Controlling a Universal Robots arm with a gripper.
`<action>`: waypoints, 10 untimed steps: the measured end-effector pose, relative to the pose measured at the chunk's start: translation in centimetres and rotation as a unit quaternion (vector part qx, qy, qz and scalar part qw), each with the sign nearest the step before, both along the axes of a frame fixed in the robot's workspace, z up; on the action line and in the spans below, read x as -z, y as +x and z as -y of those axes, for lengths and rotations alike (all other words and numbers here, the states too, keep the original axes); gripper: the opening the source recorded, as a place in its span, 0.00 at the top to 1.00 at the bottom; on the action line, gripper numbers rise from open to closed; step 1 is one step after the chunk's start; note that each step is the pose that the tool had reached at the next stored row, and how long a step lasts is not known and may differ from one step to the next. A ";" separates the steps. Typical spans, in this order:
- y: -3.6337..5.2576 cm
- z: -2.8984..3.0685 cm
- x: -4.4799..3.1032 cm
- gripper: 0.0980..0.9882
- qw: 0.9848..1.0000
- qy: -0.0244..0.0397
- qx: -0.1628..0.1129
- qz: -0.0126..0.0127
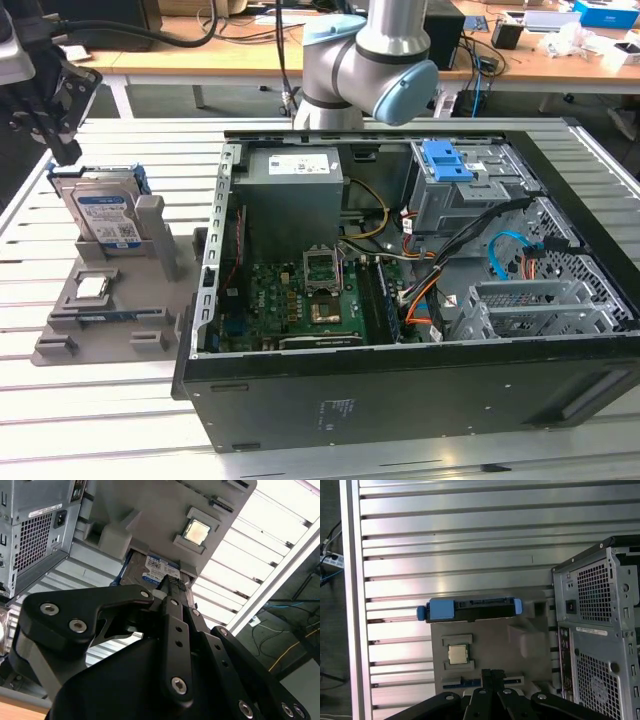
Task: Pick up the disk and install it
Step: 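Reach for the disk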
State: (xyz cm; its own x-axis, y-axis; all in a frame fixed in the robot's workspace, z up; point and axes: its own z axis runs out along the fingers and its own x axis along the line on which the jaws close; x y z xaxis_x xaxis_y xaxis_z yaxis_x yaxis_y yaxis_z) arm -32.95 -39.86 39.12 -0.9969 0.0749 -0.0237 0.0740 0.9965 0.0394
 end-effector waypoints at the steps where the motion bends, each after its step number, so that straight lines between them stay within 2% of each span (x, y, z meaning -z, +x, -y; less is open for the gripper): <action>1: -0.14 0.00 0.00 0.99 1.000 0.000 0.000 0.000; 3: -0.64 0.00 0.01 0.99 1.000 0.000 0.000 0.000; 10: -1.56 0.00 0.04 0.99 1.000 0.000 0.000 0.000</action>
State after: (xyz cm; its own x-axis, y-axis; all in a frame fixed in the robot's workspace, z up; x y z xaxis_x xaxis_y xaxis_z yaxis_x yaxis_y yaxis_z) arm -34.52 -39.86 39.08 -0.9969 0.0748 -0.0237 0.0739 0.9965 0.0394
